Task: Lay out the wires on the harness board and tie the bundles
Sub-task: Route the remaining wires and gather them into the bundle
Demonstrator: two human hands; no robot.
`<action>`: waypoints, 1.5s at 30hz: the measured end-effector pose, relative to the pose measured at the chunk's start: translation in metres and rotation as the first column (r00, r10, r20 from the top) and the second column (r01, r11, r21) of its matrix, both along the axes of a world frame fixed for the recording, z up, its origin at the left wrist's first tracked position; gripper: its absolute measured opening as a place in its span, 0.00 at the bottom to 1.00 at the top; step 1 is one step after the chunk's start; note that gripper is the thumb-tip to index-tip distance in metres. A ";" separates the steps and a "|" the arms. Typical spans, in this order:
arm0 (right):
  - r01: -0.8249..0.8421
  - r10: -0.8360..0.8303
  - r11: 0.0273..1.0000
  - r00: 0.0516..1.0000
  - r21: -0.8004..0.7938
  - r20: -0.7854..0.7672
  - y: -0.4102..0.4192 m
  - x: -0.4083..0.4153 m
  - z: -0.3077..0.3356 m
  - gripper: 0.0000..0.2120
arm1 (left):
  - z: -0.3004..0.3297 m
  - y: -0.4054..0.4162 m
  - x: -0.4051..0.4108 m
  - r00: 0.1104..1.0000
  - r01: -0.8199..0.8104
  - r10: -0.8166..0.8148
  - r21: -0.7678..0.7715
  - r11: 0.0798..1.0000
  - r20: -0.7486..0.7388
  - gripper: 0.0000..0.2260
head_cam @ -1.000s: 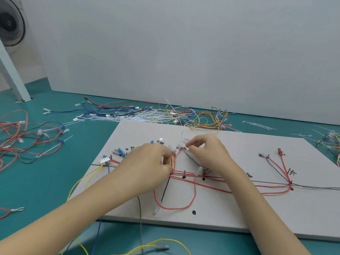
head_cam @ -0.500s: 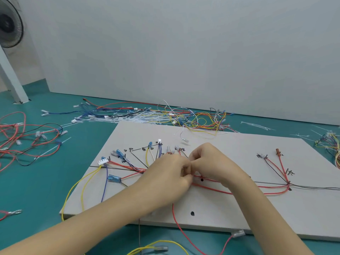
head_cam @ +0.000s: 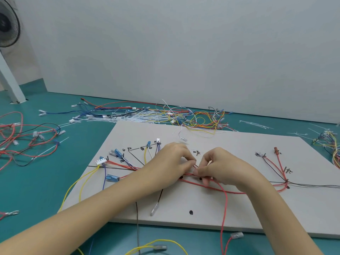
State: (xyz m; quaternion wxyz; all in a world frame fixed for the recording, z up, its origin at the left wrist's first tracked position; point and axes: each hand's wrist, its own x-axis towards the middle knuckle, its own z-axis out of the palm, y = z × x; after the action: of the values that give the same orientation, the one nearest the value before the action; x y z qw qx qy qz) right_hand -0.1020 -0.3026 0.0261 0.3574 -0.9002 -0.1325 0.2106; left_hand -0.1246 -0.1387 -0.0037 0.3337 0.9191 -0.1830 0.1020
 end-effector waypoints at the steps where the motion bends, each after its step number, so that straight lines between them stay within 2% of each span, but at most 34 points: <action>1: -0.007 0.007 1.000 0.999 -0.004 -0.033 -0.003 -0.001 0.002 0.09 | 0.000 -0.002 0.002 1.000 -0.003 0.002 -0.023 1.000 -0.017 0.06; 7: -0.082 0.070 0.989 0.993 -0.122 -0.095 -0.018 -0.002 0.009 0.10 | 0.000 -0.008 0.010 0.993 0.016 -0.026 -0.087 0.996 -0.117 0.01; 12: -0.103 0.087 0.982 0.991 -0.157 -0.104 -0.039 0.001 0.017 0.13 | 0.001 -0.006 0.015 0.982 0.032 -0.056 -0.136 0.990 -0.180 0.03; 15: -0.052 0.033 0.986 0.993 -0.158 -0.116 -0.053 0.005 0.022 0.15 | 0.001 -0.006 0.015 0.970 0.035 -0.077 -0.182 0.983 -0.231 0.05; 18: 0.085 -0.098 0.991 0.986 -0.108 -0.132 -0.062 0.011 0.017 0.16 | 0.003 -0.006 0.016 0.952 0.025 -0.092 -0.224 0.974 -0.291 0.06; 22: 0.265 -0.273 0.959 0.959 -0.102 -0.078 -0.070 0.014 0.007 0.08 | 0.002 -0.006 0.013 0.946 0.038 -0.095 -0.184 0.982 -0.309 0.08; 27: 0.313 -0.322 0.936 0.946 -0.158 -0.032 -0.076 0.010 0.006 0.06 | 0.000 -0.008 0.010 0.954 0.032 -0.090 -0.204 0.979 -0.285 0.04; 32: 0.391 -0.392 0.904 0.920 -0.174 0.031 -0.078 0.006 0.002 0.12 | -0.002 -0.015 0.008 0.976 0.020 -0.047 -0.124 0.992 -0.213 0.03; 36: 0.404 -0.400 0.898 0.915 -0.175 0.059 -0.075 0.004 -0.001 0.09 | 0.001 -0.016 0.005 0.988 0.040 -0.040 -0.002 0.999 -0.148 0.05; 40: 0.424 -0.403 0.897 0.900 -0.124 0.165 -0.071 0.001 -0.007 0.12 | 0.000 -0.018 0.001 0.994 0.097 -0.088 0.181 0.979 -0.061 0.06; 45: 0.465 -0.456 0.885 0.874 -0.018 0.170 -0.070 0.001 -0.016 0.11 | -0.003 -0.022 -0.001 0.996 0.090 -0.093 0.260 0.961 -0.001 0.05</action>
State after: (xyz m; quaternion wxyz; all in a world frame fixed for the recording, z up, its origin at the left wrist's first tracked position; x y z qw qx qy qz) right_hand -0.1015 -0.3723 0.0103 0.3589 -0.9299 0.0633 0.0497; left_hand -0.1252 -0.1607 -0.0063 0.2138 0.9449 -0.2388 0.0669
